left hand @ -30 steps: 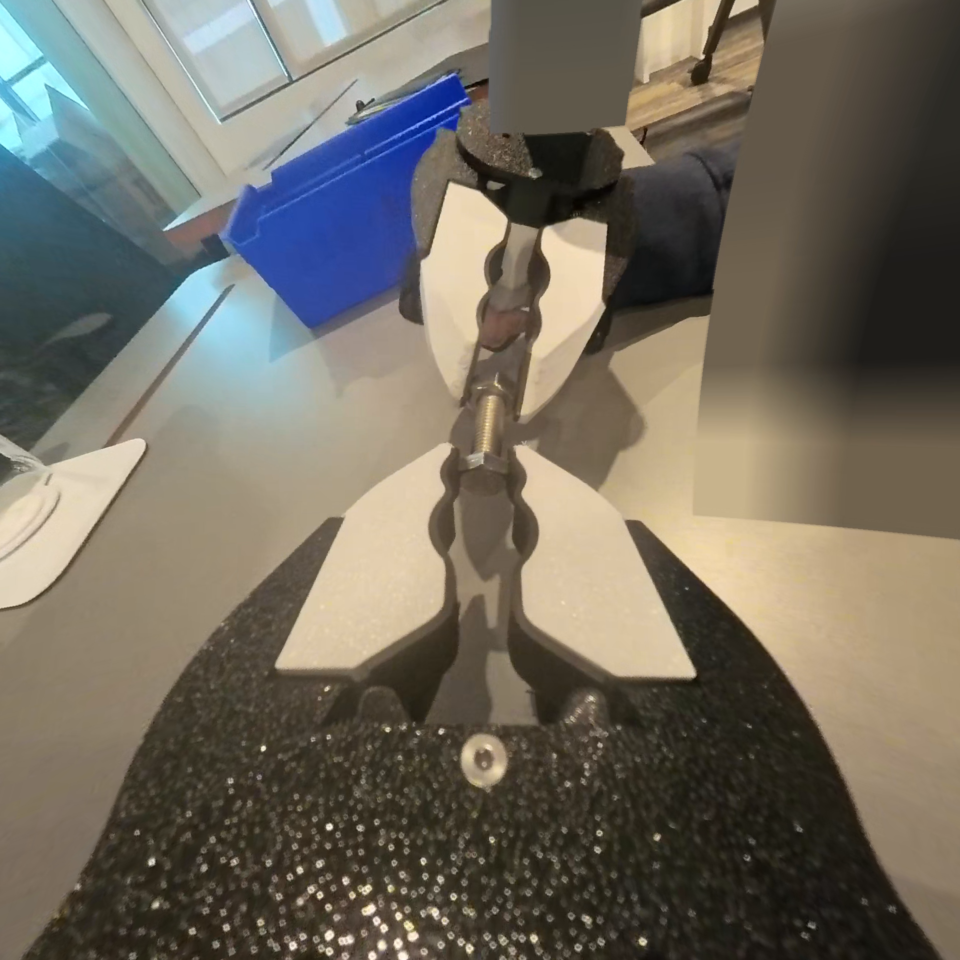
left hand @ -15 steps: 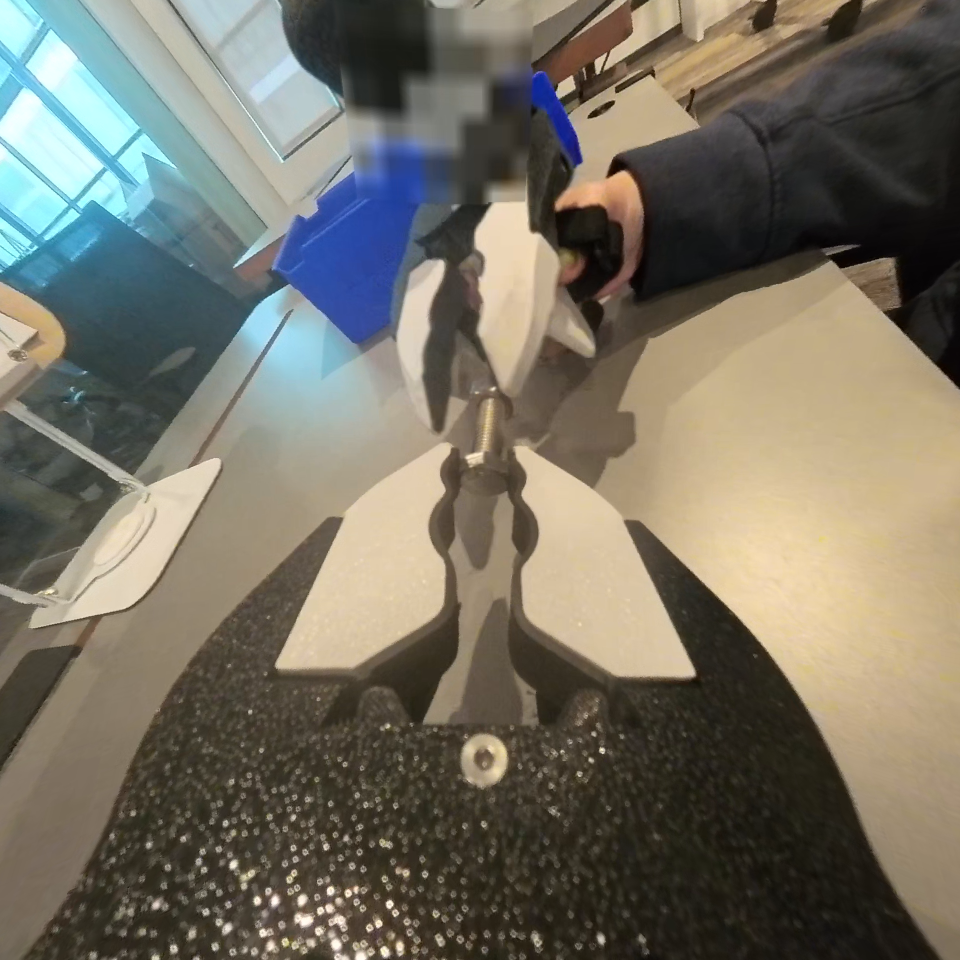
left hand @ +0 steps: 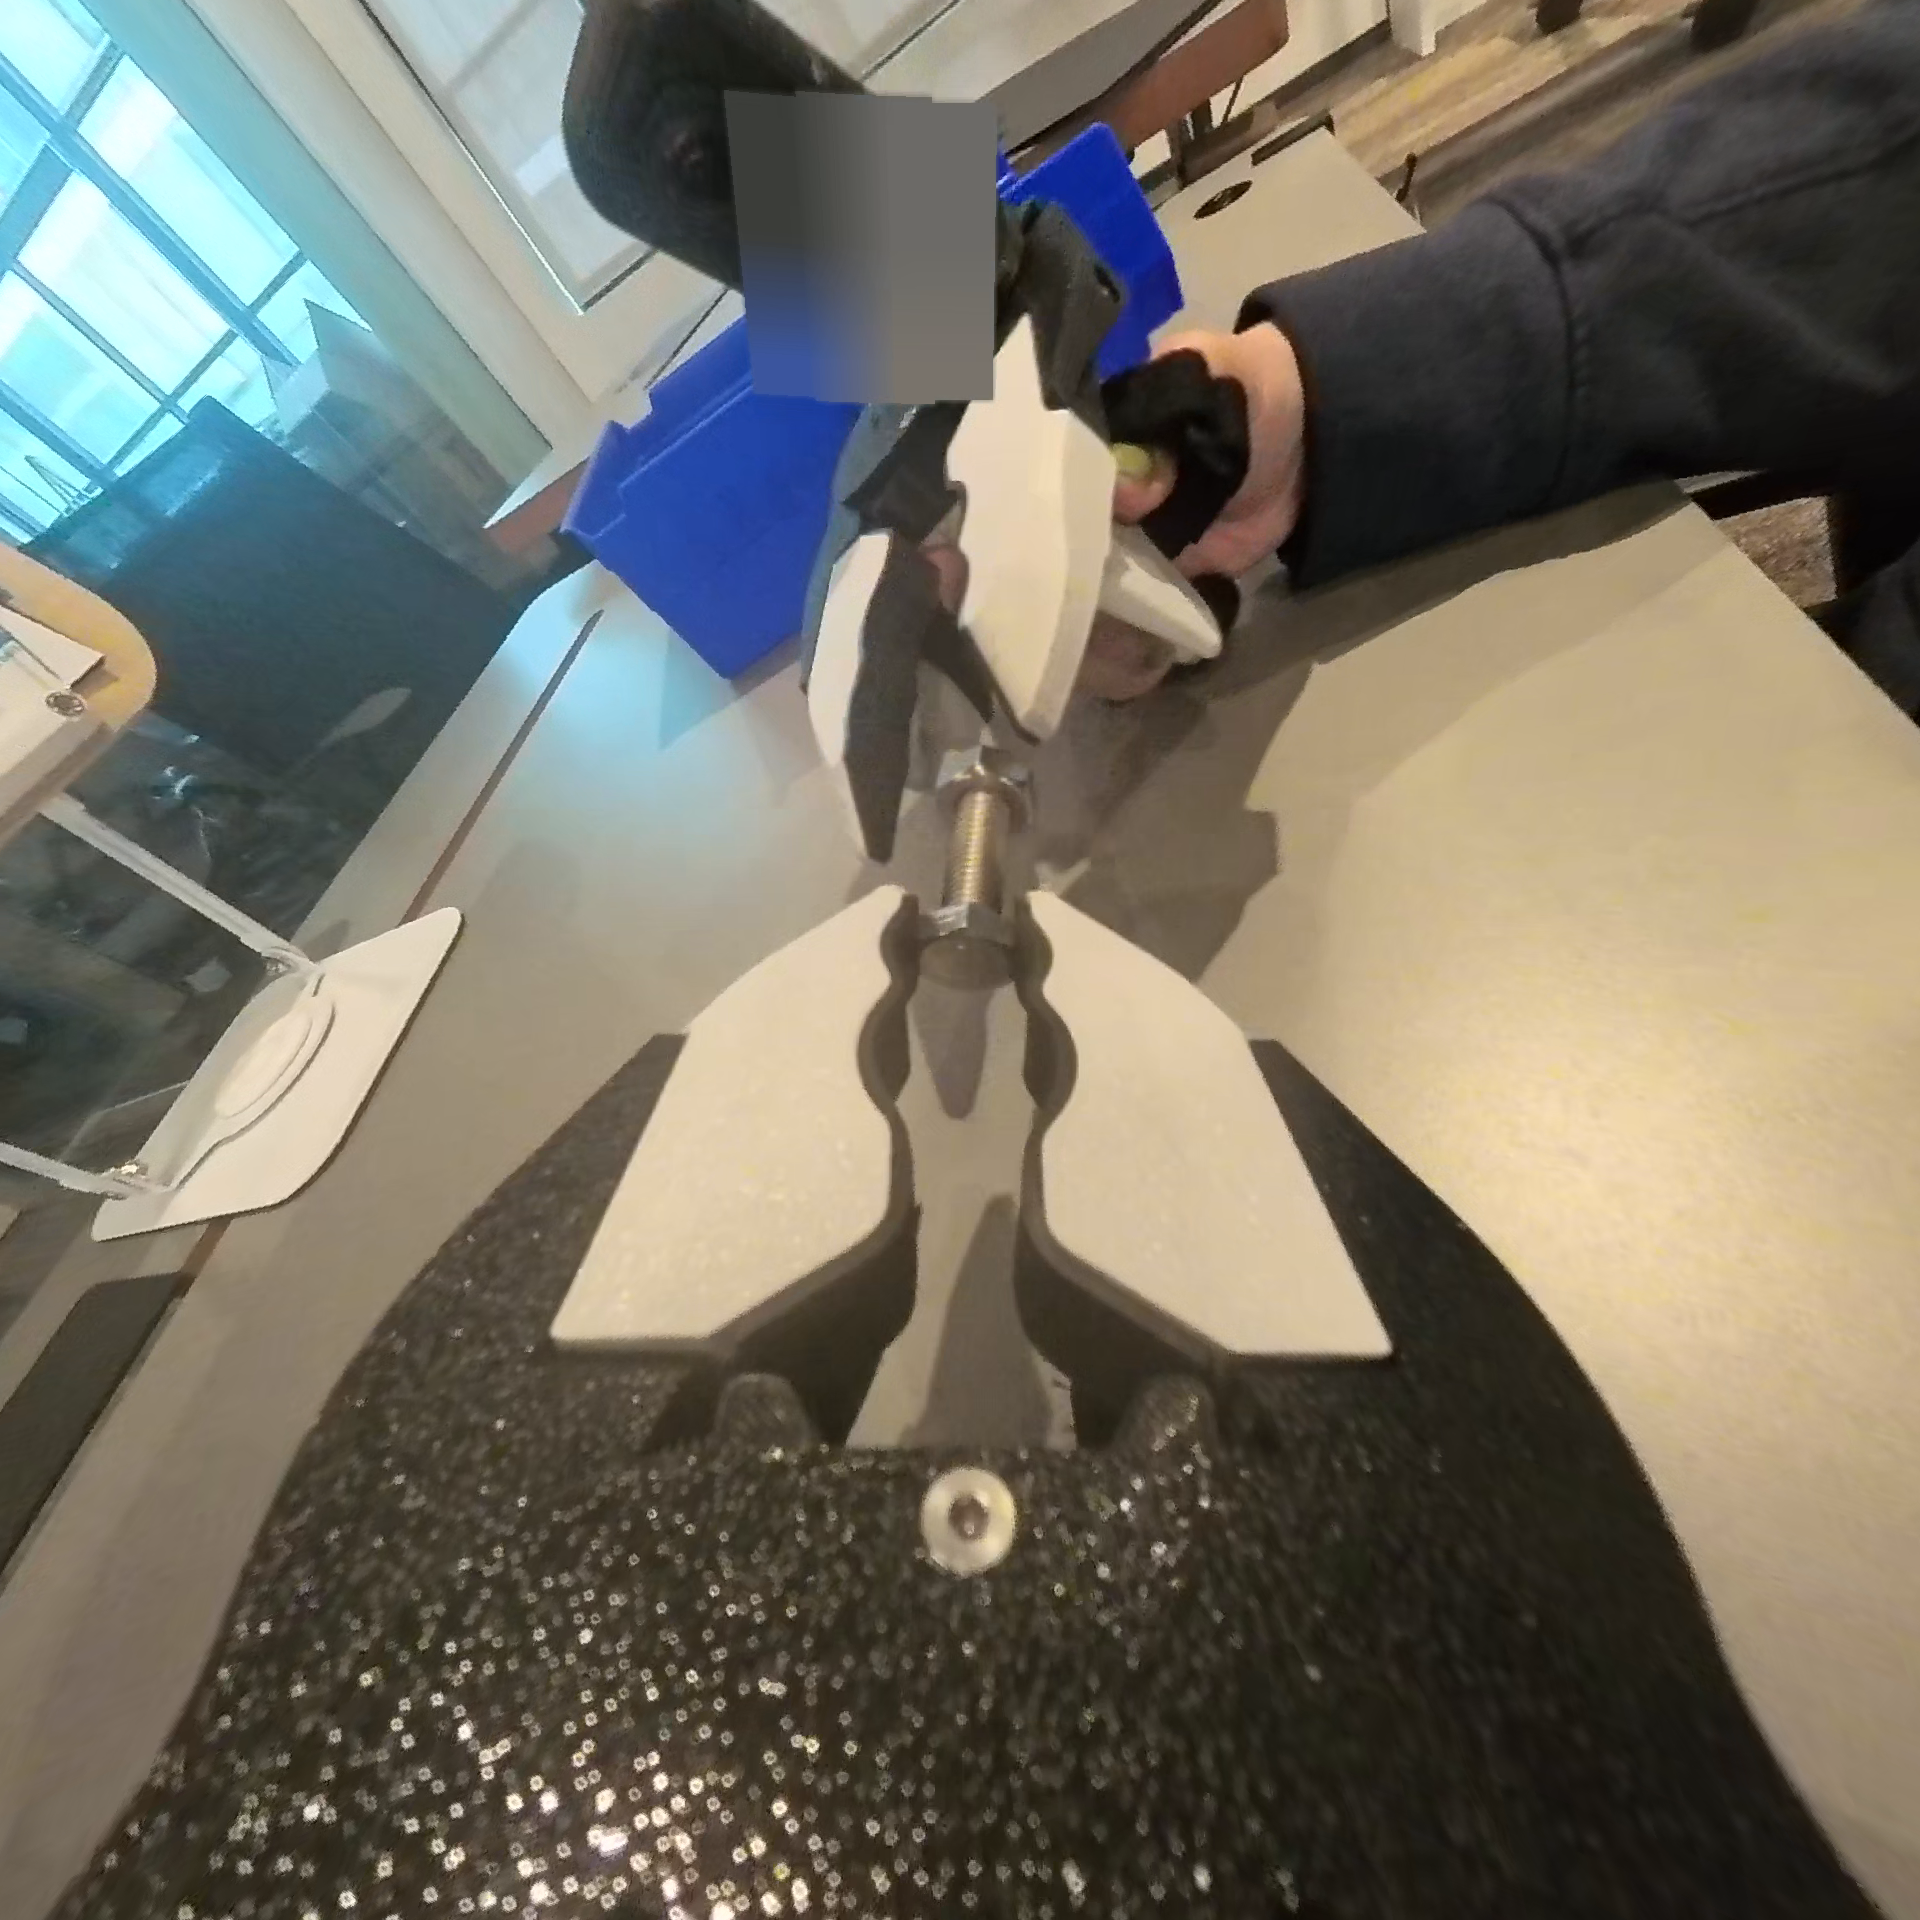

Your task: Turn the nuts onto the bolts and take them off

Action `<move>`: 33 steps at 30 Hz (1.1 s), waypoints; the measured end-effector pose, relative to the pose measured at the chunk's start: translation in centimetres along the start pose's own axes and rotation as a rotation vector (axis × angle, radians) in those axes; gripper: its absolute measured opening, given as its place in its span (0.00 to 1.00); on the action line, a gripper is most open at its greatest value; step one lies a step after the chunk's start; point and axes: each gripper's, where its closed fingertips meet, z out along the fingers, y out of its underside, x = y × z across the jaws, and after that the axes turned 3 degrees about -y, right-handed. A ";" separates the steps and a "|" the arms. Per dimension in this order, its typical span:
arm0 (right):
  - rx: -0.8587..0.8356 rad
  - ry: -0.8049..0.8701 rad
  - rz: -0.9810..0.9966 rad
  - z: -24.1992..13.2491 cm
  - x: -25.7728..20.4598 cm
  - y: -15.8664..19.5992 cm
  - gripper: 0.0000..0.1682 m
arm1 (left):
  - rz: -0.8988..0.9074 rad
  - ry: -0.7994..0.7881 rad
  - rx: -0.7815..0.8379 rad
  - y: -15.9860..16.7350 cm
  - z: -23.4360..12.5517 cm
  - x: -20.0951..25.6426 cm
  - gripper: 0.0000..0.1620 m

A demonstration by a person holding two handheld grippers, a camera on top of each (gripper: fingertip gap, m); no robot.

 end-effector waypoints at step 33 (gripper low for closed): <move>-0.025 -0.053 0.077 0.2 -0.2 0.5 0.24 | 0.011 -0.031 0.004 -0.2 0.1 -0.3 0.10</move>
